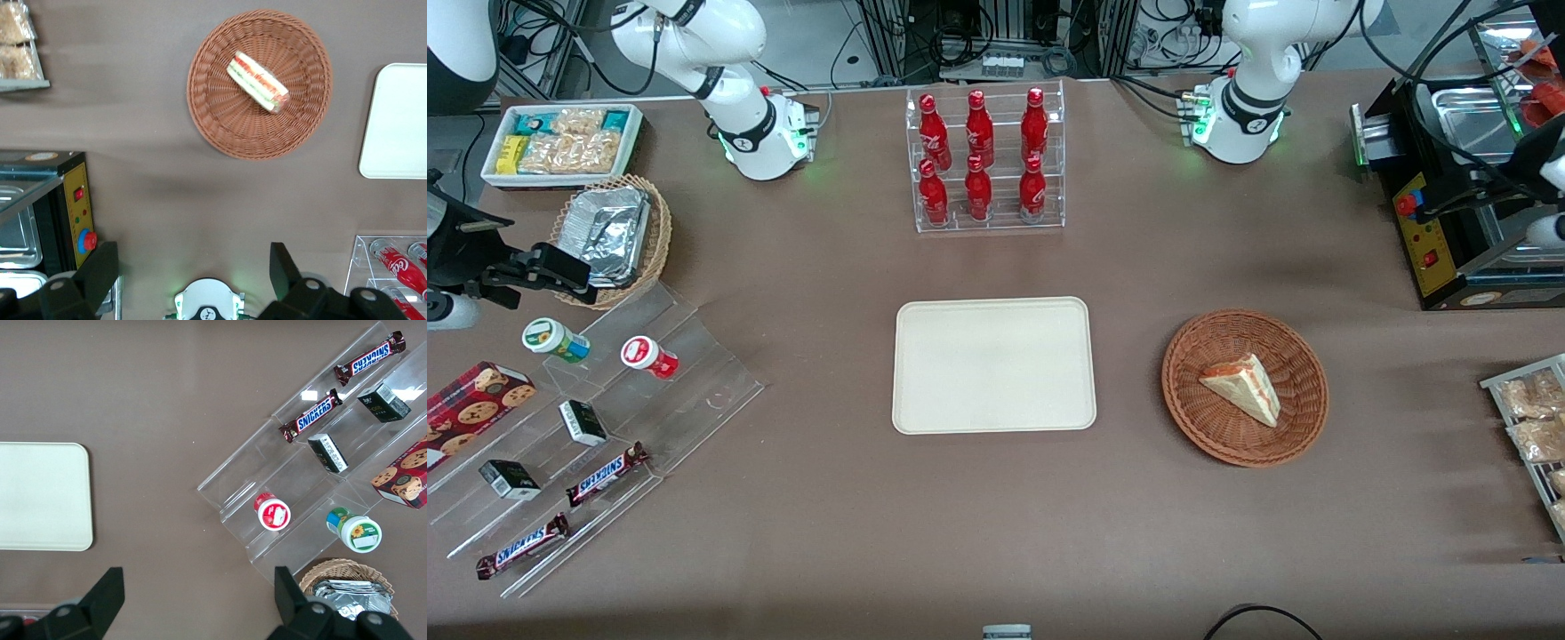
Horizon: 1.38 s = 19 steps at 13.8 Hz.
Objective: Place sandwich from basket to tray
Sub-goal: 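Move the left gripper down over the wrapped sandwich in the wicker basket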
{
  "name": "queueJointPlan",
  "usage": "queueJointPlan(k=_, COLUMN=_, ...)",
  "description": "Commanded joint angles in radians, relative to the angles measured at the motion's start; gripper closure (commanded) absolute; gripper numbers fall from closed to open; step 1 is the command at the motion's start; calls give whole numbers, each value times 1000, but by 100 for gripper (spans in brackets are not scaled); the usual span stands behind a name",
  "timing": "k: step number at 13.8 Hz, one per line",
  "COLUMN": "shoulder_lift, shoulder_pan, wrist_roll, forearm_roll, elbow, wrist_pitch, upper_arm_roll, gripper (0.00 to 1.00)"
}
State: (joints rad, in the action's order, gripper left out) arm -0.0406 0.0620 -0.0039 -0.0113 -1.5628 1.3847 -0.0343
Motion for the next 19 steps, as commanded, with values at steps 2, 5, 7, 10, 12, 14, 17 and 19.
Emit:
queueJointPlan(k=2, shoulder_lift=28, shoulder_pan=12, wrist_roll=7, forearm_roll=36, elbow=52, wrist_pitch=-3, upper_arm_roll=-18, gripper=0)
queueJointPlan(k=5, shoulder_lift=91, shoulder_pan=-25, wrist_roll=-51, forearm_roll=99, elbow=26, wrist_pitch=39, upper_arm_roll=-16, gripper=0)
queueJointPlan(k=7, shoulder_lift=120, shoulder_pan=-27, wrist_roll=-125, forearm_roll=93, elbow=-35, wrist_pitch=147, upper_arm_roll=-13, gripper=0)
queueJointPlan(k=10, shoulder_lift=157, shoulder_pan=-27, wrist_roll=-275, forearm_roll=38, elbow=-141, wrist_pitch=327, upper_arm_roll=2, gripper=0)
queueJointPlan(k=12, shoulder_lift=218, shoulder_pan=-40, wrist_roll=-455, forearm_roll=27, elbow=-163, wrist_pitch=399, upper_arm_roll=2, gripper=0)
queueJointPlan(k=14, shoulder_lift=264, shoulder_pan=-82, wrist_roll=-671, forearm_roll=25, elbow=-203, wrist_pitch=501, upper_arm_roll=2, gripper=0)
queueJointPlan(k=17, shoulder_lift=324, shoulder_pan=-148, wrist_roll=-902, forearm_roll=25, elbow=-233, wrist_pitch=620, upper_arm_roll=2, gripper=0)
queueJointPlan(k=19, shoulder_lift=375, shoulder_pan=-186, wrist_roll=-1031, forearm_roll=37, elbow=-244, wrist_pitch=690, upper_arm_roll=4, gripper=0)
